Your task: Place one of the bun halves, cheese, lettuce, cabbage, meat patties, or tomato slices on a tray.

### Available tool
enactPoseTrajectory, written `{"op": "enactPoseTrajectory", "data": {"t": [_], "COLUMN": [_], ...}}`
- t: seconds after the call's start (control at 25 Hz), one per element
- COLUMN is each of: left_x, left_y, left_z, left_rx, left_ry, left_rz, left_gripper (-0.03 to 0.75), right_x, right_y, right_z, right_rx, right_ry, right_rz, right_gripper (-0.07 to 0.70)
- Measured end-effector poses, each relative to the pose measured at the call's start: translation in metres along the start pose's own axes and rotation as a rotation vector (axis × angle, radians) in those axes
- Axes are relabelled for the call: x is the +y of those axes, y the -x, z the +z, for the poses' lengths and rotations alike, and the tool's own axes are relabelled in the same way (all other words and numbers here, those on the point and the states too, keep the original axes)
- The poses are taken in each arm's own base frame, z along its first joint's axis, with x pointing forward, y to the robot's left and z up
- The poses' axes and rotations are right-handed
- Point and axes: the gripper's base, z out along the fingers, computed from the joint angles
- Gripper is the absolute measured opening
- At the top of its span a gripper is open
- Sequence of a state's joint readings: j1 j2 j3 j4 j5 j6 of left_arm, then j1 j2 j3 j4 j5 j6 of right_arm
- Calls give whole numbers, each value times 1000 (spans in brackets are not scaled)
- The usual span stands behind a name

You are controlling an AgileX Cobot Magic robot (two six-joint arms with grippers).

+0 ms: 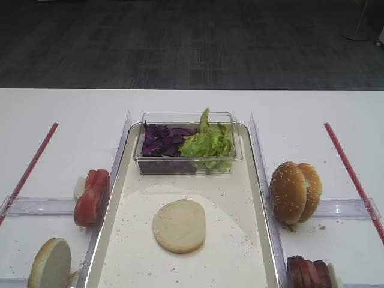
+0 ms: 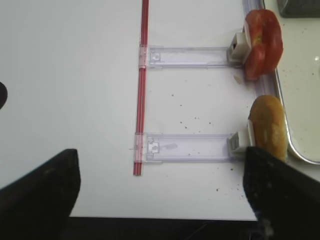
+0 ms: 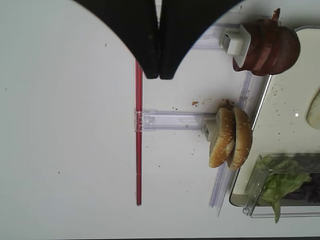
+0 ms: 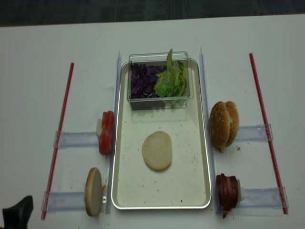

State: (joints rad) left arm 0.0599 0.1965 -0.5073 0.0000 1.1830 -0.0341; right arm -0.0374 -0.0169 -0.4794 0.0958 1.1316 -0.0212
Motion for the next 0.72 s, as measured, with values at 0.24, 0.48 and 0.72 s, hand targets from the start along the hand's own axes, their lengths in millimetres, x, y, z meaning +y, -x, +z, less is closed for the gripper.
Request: {"op": "enactPoseTrajectory", "data": {"t": [0.24, 0.48, 0.72], "left_x": [0, 0, 0], "left_y": [-16, -24, -24], "left_z": [-11, -18, -18], "left_rx": [-124, -192, -194], "left_ry": [-9, -11, -13], "left_rz": [7, 32, 31], "left_gripper": [608, 608, 608], "right_x": [0, 0, 0], "right_y": [0, 0, 0], "right_z": [0, 0, 0], "right_rx": [0, 0, 0], "right_ry": [0, 0, 0], "right_rz": [0, 0, 0], "right_gripper": [364, 364, 364]}}
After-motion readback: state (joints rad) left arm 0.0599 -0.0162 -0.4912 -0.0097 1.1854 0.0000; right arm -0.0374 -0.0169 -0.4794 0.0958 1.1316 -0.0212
